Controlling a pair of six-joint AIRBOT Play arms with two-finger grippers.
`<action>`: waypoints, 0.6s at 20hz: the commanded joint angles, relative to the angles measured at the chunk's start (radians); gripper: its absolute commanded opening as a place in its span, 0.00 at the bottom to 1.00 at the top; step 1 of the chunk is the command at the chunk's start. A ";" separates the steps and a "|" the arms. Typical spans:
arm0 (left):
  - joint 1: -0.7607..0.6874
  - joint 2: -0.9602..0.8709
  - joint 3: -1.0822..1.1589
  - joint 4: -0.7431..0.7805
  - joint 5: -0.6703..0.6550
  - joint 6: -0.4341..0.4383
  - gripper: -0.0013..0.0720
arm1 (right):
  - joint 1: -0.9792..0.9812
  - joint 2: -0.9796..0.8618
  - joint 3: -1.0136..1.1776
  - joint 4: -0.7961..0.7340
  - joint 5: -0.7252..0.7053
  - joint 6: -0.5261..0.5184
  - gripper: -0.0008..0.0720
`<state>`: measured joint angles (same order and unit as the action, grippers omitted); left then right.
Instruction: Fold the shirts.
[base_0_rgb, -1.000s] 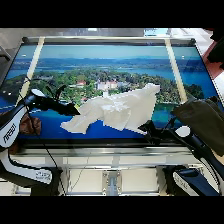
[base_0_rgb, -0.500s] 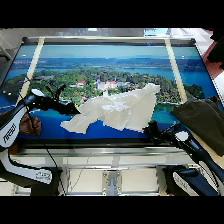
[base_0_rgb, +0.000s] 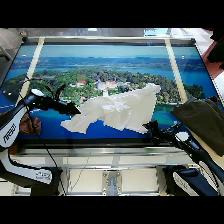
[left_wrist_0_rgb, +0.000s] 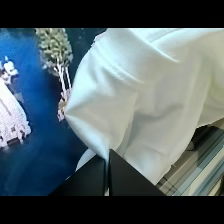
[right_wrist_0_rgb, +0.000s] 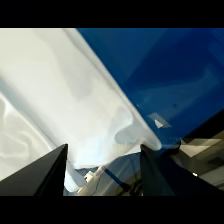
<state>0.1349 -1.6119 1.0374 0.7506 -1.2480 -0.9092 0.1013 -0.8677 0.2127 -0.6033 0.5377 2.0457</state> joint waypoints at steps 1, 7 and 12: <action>0.001 0.000 0.001 0.001 0.000 0.002 0.03 | 0.000 -0.001 -0.001 -0.007 0.043 -0.002 0.73; 0.001 0.000 0.001 0.001 0.001 0.002 0.03 | 0.000 -0.001 -0.001 -0.011 -0.060 0.018 0.06; 0.002 0.014 0.100 -0.011 -0.135 0.000 0.03 | 0.000 0.032 0.066 0.021 -0.092 -0.291 0.05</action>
<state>0.1356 -1.6077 1.0805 0.7498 -1.2949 -0.9085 0.1013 -0.8562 0.2363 -0.5983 0.4675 1.9430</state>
